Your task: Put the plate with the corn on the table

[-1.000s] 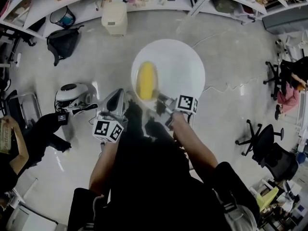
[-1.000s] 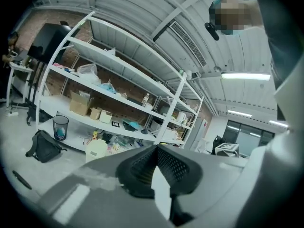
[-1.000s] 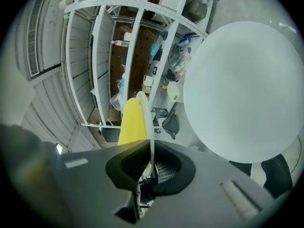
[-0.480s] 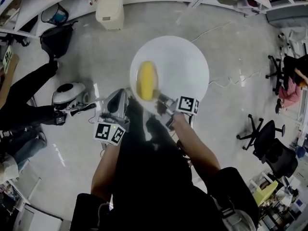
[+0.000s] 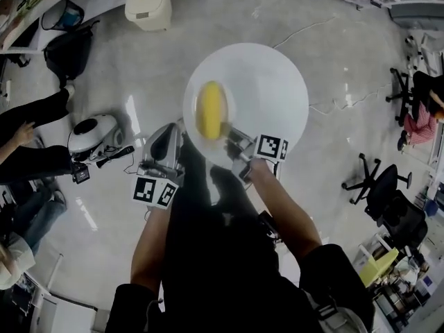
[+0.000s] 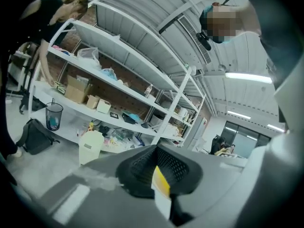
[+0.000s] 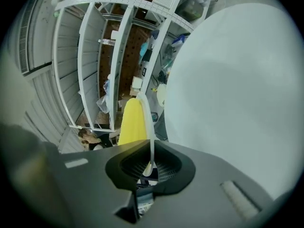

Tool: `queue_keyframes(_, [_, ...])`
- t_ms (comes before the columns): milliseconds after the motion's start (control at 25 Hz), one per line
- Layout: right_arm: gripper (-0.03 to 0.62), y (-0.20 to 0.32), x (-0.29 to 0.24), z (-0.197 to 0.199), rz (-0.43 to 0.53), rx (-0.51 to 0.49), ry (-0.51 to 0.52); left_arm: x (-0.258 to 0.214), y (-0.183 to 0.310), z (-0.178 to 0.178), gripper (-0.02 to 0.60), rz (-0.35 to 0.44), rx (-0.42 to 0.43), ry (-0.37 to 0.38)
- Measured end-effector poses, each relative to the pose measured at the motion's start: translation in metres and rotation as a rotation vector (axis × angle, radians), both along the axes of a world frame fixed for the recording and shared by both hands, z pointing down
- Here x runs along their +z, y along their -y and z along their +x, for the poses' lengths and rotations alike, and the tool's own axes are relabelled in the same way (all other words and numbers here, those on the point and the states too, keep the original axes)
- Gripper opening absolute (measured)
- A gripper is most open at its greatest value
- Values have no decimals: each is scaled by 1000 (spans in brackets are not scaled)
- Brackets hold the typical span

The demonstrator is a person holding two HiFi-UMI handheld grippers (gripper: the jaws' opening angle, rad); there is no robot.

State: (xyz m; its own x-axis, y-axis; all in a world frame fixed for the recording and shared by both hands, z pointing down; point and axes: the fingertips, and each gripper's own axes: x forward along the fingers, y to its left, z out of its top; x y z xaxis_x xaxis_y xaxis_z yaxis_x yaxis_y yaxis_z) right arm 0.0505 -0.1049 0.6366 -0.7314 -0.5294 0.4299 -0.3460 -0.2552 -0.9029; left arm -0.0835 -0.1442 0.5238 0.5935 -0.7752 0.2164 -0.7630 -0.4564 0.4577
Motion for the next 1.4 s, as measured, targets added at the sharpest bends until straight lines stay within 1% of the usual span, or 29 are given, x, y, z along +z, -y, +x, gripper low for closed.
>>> queue_keyframes(120, [29, 1, 14, -1, -9, 1, 5, 11, 6, 1, 5, -14, 8, -1])
queue_keyframes(240, [29, 0, 33, 2, -99, 34, -18, 20, 18, 2, 5, -16, 18, -5])
queue_keyframes(320, [29, 5, 41, -2, -86, 31, -10, 26, 23, 2, 5, -17, 25, -6])
queue_keyframes(400, [29, 5, 49, -4, -102, 34, -8, 31, 26, 1, 5, -20, 31, -6])
queue_keyframes(480, [29, 10, 56, -6, -90, 25, -7, 35, 28, 0, 5, -25, 32, -8])
queue_keyframes(600, [29, 7, 69, -4, -143, 44, -18, 39, 30, -3, 5, -31, 34, -13])
queue_keyframes(720, [29, 13, 74, -5, -87, 26, -13, 44, 31, -5, 5, -38, 35, -18])
queue_keyframes(800, [29, 10, 81, -1, -123, 30, -36, 46, 33, -7, 5, -42, 35, -21])
queue_keyframes(1000, [29, 21, 86, -5, -58, -2, -17, 51, 35, -5, 5, -50, 39, -26])
queue_keyframes(1120, [31, 16, 92, -2, -103, 3, -28, 53, 34, -3, 5, -56, 39, -30])
queue_keyframes(1200, [31, 17, 92, -2, -98, -2, -22, 54, 32, -1, 5, -59, 37, -33])
queue_keyframes(1280, [31, 12, 97, 0, -139, 9, -34, 55, 31, -1, 5, -63, 36, -34])
queue_keyframes(1400, [34, 20, 97, -4, -76, -18, -24, 58, 29, -1, 5, -71, 34, -36])
